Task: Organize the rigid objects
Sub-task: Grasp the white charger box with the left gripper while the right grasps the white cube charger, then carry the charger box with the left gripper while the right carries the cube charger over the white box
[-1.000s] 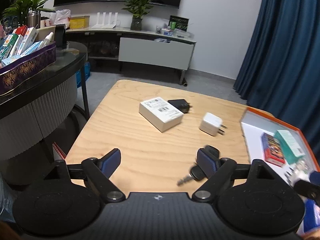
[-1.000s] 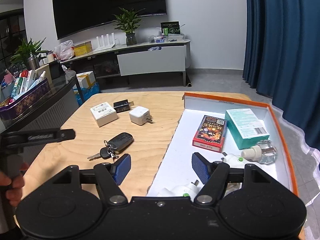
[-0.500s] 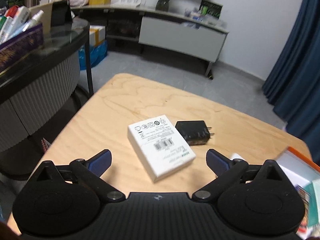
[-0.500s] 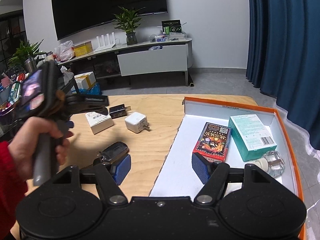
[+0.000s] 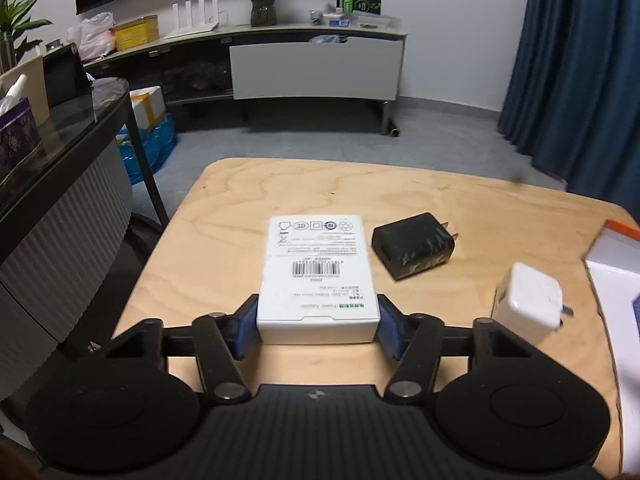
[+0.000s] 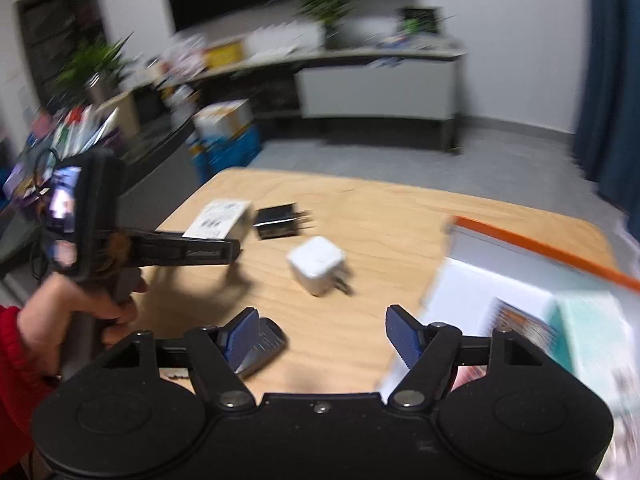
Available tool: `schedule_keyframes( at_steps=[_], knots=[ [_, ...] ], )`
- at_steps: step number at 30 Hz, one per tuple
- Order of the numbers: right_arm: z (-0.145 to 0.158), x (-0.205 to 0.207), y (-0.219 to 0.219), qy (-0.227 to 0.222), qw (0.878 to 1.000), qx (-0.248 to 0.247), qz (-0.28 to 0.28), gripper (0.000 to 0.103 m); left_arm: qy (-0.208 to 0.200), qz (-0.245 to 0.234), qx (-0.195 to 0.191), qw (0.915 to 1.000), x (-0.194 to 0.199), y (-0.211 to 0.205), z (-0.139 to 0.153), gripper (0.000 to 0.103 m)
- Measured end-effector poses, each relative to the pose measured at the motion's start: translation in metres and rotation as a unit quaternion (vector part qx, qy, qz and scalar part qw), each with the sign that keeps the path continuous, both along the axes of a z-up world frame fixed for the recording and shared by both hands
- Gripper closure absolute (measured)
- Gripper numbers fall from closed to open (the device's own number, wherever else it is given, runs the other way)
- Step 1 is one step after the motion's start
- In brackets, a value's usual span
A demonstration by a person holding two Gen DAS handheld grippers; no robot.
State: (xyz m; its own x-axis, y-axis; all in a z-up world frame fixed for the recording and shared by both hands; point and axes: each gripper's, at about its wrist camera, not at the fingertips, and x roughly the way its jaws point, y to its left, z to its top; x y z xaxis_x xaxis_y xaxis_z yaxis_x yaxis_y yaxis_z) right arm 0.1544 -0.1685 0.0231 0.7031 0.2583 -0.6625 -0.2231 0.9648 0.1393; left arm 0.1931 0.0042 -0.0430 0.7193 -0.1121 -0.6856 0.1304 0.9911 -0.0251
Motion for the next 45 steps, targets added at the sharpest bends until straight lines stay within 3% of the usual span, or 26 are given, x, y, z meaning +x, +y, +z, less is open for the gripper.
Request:
schedule_keyframes(
  at_steps=[5,11,13,14,17,24,33,38,45],
  knots=[
    [-0.015,0.053,0.025,0.011,0.997,-0.048,0.064,0.019,-0.023,-0.007,0.010,0.9997,-0.026,0.016,0.008,0.044],
    [-0.034,0.093,0.037,0.030,0.995,-0.065,0.076,0.019,-0.030,-0.012,-0.011,0.9994,-0.035,0.022,0.015,0.044],
    [-0.039,0.098,0.037,0.038,0.994,-0.063,0.075,0.028,-0.030,-0.013,-0.019,0.9993,-0.026,0.019,0.016,0.044],
    [-0.040,0.098,0.034,0.042,0.995,-0.060,0.073,0.041,-0.031,-0.014,-0.021,0.9992,-0.028,0.019,0.017,0.044],
    [-0.040,0.093,0.031,0.044,0.996,-0.052,0.057,0.041,-0.037,-0.017,-0.019,0.9990,-0.028,0.015,0.020,0.044],
    [-0.004,0.042,0.014,0.005,0.999,-0.048,0.001,0.041,-0.058,-0.033,-0.028,0.9974,-0.050,0.000,0.038,0.044],
    [0.052,-0.072,-0.038,-0.073,0.990,-0.037,-0.112,0.041,-0.082,-0.085,-0.060,0.9912,-0.105,-0.055,0.068,0.044],
    [0.060,-0.135,-0.068,-0.098,0.976,-0.042,-0.191,0.041,-0.080,-0.127,-0.083,0.9852,-0.140,-0.093,0.072,0.044],
    [0.057,-0.189,-0.086,-0.100,0.965,-0.039,-0.240,0.041,-0.087,-0.169,-0.079,0.9786,-0.176,-0.127,0.073,0.044]
  ],
)
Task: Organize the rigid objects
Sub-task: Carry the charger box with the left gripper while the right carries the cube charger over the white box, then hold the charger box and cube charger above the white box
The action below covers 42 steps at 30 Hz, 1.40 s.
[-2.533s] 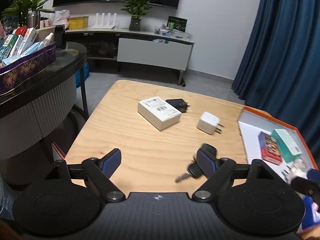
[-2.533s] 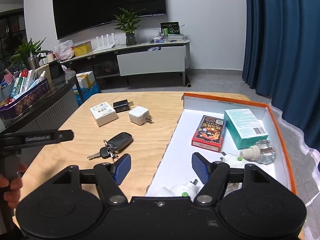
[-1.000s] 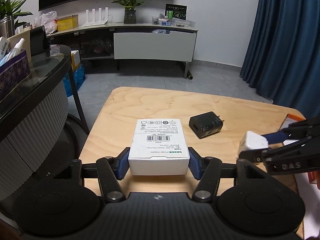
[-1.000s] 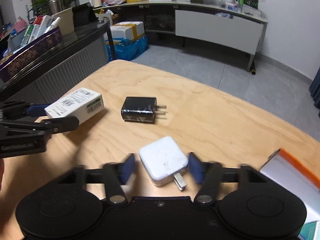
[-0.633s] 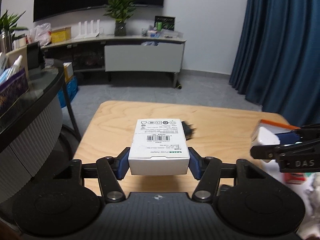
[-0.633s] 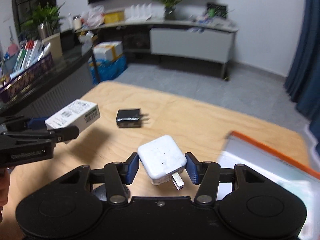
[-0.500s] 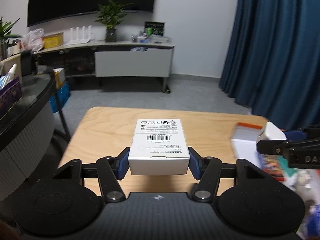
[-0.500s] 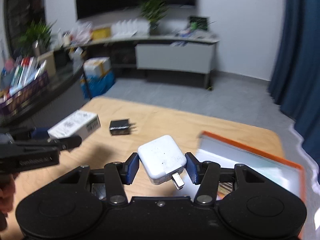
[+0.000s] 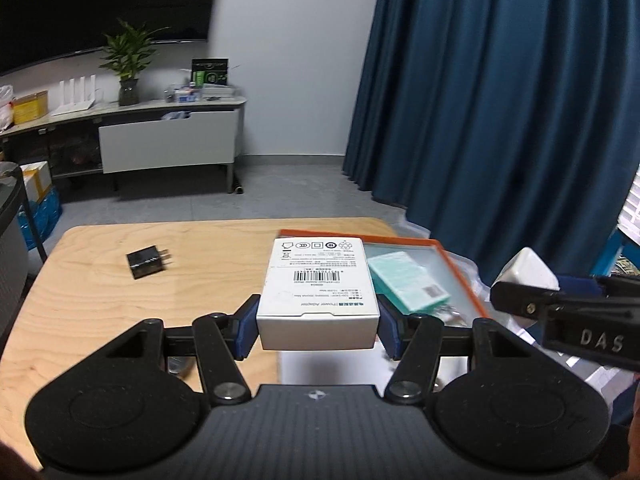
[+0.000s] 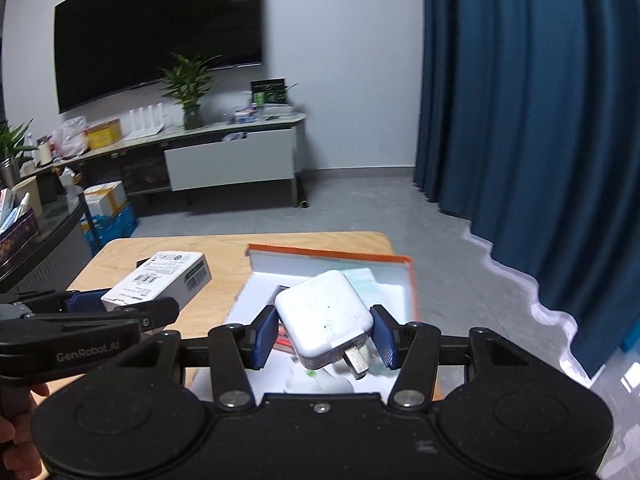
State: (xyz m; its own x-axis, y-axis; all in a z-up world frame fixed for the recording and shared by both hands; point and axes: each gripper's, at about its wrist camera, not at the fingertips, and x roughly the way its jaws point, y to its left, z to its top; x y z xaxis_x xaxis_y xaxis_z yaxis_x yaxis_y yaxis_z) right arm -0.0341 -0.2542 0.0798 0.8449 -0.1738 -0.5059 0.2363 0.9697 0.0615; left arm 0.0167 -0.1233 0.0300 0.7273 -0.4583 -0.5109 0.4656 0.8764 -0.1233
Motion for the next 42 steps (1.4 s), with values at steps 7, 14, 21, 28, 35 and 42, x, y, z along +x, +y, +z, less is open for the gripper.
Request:
schedule_keyframes(
  at_steps=[7,14,21,28,35,42],
  knots=[
    [-0.006,-0.027,-0.006,0.000,1.000,0.023,-0.017,0.041,0.002,0.000,0.010,0.9999,-0.018,-0.007,-0.005,0.044],
    [-0.002,-0.034,-0.004,-0.001,1.000,0.022,-0.021,0.041,-0.004,-0.003,0.015,0.9999,-0.030,-0.012,-0.004,0.044],
    [-0.004,-0.037,-0.002,0.003,1.000,0.018,-0.022,0.041,-0.003,-0.004,0.012,0.9999,-0.036,-0.011,-0.004,0.044],
    [-0.005,-0.035,0.000,0.005,1.000,0.018,-0.021,0.041,-0.003,-0.006,0.010,0.9999,-0.036,-0.012,-0.007,0.044],
    [-0.008,-0.034,0.001,0.009,1.000,0.015,-0.022,0.041,-0.001,-0.007,0.011,0.9999,-0.038,-0.013,-0.008,0.044],
    [-0.008,-0.030,0.002,0.014,1.000,0.014,-0.021,0.041,-0.001,-0.009,0.014,0.9999,-0.039,-0.014,-0.008,0.044]
  ],
)
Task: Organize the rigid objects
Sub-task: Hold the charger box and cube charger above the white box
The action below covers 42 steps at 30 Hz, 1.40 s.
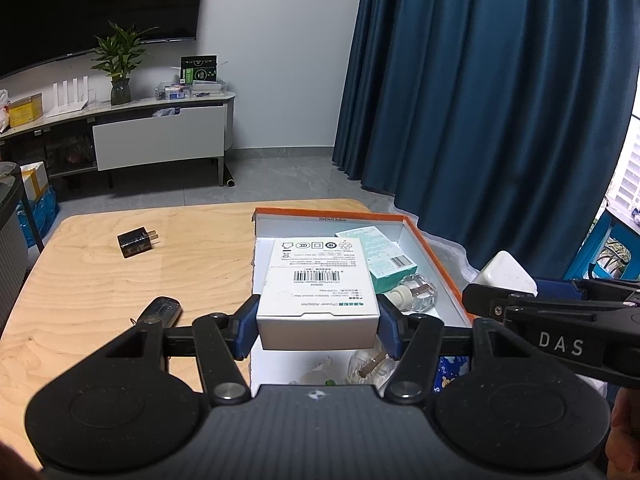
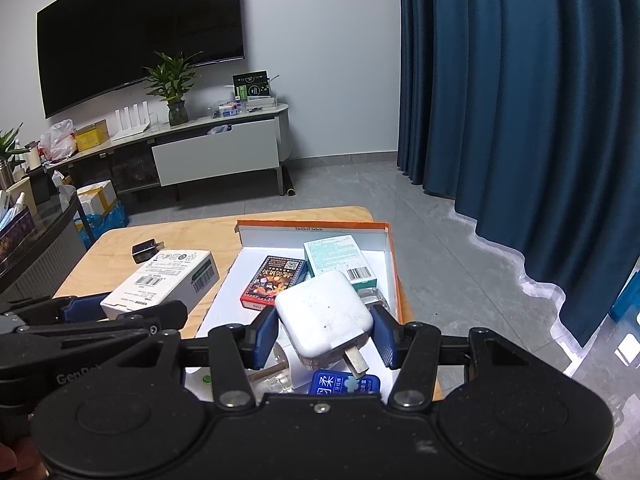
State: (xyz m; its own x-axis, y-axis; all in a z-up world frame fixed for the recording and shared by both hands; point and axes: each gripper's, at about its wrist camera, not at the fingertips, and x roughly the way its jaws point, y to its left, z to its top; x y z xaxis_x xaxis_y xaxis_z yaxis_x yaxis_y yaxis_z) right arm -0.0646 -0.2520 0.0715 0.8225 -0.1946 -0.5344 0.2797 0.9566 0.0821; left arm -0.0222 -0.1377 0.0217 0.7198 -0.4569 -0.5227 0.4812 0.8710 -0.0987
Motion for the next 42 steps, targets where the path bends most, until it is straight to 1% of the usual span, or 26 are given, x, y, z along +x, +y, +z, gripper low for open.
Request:
schedule_keyframes(
  at_steps=[10,17,28,42],
  knots=[
    [-0.0005,0.0017,0.0019,0.003,1.000,-0.004,0.003,0.041,0.001,0.000,-0.002,1.0000,-0.0008,0.0017,-0.0017,0.044],
    [-0.0022,0.0011,0.0020,0.003,1.000,-0.002,0.000,0.041,0.005,0.001,0.004,1.0000,0.0003,-0.0003,-0.0027,0.044],
    [-0.0036,-0.0011,-0.0009,-0.002,1.000,-0.001,0.004,0.041,0.000,-0.002,0.009,1.0000,-0.0023,-0.0030,-0.0007,0.044],
    [-0.0041,-0.0008,-0.0034,-0.001,1.000,0.000,0.005,0.041,0.002,-0.001,0.005,1.0000,0.0001,-0.0024,-0.0006,0.044]
  ],
)
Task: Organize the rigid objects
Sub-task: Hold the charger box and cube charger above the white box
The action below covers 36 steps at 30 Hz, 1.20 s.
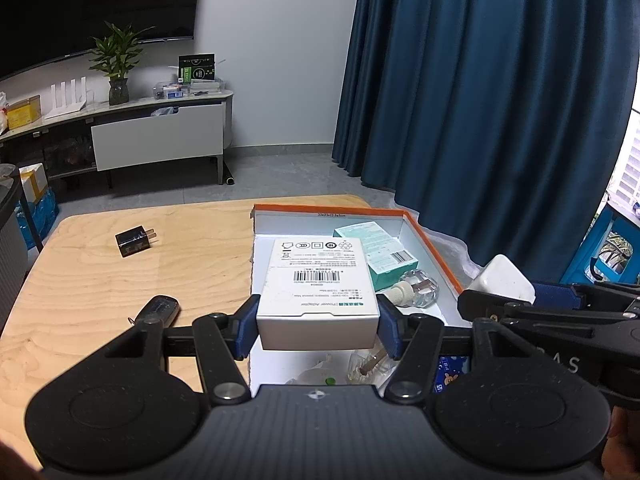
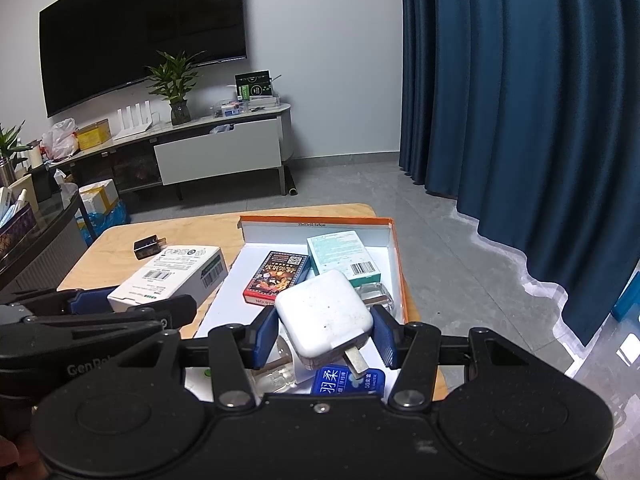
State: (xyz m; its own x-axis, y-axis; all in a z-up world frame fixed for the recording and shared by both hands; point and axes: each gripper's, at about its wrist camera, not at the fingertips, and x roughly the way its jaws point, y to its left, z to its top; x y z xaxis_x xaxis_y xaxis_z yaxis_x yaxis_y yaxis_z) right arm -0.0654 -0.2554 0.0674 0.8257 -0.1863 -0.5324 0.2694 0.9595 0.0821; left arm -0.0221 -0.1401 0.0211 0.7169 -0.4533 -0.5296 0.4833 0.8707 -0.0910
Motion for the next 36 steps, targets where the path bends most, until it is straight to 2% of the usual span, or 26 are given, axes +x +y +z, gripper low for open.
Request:
schedule_keyframes(
  at_steps=[20,36],
  knots=[
    [-0.012,0.008,-0.003,0.005,1.000,0.014,-0.002,0.041,0.015,-0.001,0.006,0.9999,0.005,-0.003,-0.012,0.044],
    [-0.010,0.002,-0.002,-0.001,1.000,0.017,0.000,0.041,0.009,-0.002,0.004,1.0000,-0.001,-0.004,-0.009,0.044]
  ],
)
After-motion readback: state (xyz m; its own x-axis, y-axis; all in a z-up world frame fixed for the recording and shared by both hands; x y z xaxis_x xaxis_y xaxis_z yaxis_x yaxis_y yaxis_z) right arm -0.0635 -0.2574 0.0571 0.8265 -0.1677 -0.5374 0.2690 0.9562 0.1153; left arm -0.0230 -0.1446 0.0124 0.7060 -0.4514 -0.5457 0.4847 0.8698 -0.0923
